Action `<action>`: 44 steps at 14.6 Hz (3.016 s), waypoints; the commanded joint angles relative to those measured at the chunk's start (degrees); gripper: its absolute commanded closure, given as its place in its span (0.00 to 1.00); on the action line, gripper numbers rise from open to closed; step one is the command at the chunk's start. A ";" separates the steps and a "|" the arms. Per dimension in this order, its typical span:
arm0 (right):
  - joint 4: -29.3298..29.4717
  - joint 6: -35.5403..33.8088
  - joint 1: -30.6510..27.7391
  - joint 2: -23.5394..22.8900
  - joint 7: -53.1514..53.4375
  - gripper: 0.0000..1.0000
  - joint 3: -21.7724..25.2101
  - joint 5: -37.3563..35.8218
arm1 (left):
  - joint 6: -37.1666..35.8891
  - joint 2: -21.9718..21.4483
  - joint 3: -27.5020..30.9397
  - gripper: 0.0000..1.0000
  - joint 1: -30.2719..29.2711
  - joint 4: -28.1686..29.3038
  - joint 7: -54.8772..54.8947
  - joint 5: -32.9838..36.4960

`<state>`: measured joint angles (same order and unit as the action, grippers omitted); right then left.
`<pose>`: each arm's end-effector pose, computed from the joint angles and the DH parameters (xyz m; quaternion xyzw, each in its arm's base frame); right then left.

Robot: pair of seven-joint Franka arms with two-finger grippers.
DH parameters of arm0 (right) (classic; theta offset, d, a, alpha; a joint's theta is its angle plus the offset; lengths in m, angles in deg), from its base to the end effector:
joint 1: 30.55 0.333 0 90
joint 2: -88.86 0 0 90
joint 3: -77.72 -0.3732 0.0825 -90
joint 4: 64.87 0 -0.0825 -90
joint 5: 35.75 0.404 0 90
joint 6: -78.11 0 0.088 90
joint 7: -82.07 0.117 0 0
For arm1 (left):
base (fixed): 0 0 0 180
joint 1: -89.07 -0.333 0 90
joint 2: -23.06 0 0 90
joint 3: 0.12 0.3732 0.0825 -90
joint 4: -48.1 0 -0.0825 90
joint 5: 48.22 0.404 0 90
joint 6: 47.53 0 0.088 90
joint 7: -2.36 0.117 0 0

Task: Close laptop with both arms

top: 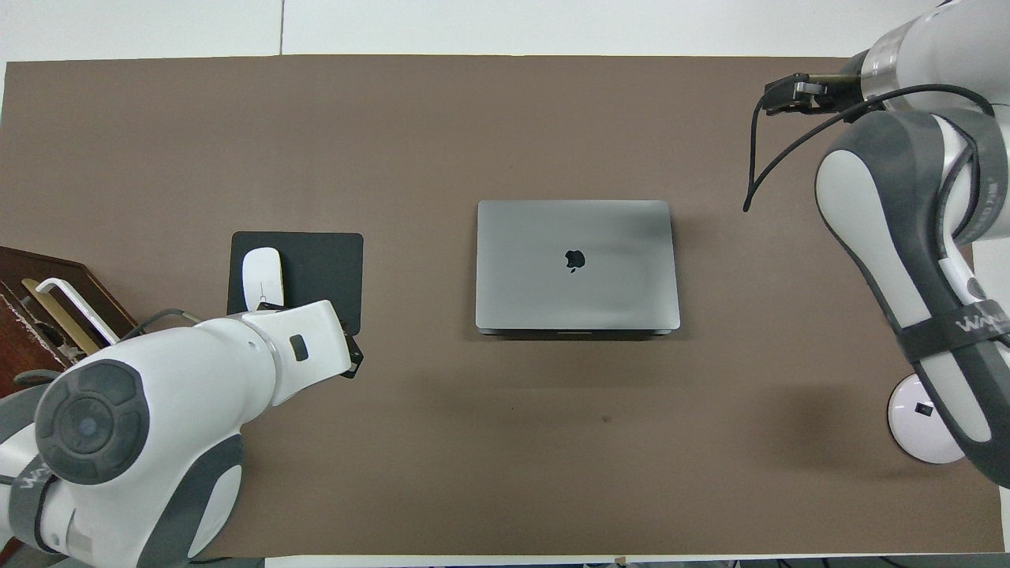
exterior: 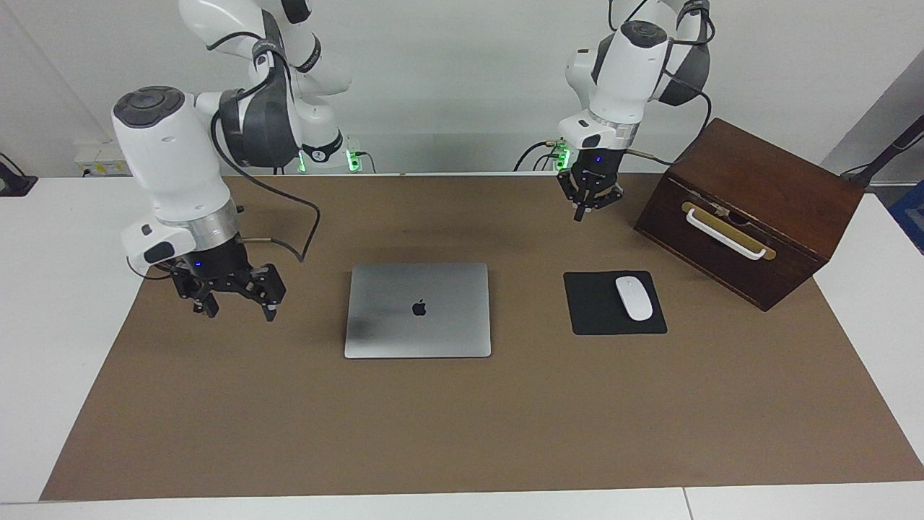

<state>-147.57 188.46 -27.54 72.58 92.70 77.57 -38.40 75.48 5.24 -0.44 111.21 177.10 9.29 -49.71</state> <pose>0.7042 0.0350 0.5893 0.9931 -0.0591 0.1010 0.0100 0.4439 -0.1852 0.5480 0.9636 -0.2465 0.1007 0.0245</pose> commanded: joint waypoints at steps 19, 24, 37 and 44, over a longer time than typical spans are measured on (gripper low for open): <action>-1.85 -10.59 -1.96 7.75 -4.38 0.00 -0.99 0.18 | -25.87 11.39 -0.38 0.00 -20.82 -34.59 0.10 -0.35; -3.60 -11.21 -1.96 9.59 -4.66 0.00 -0.99 0.18 | -33.88 15.53 0.05 0.00 -21.26 -41.63 0.01 -0.09; -4.57 -9.28 -2.22 9.95 -6.41 0.00 -0.99 0.18 | -33.63 14.48 -0.03 0.00 -21.17 -37.95 0.01 0.70; -4.75 -9.10 -2.13 9.95 -6.24 0.00 -0.99 0.18 | -33.45 14.39 -0.03 0.00 -21.17 -37.86 -0.25 0.70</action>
<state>-150.46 177.93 -28.72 81.32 88.07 77.11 -38.39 42.49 20.15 -0.04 90.79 138.60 9.28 -49.56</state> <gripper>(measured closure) 0.000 0.000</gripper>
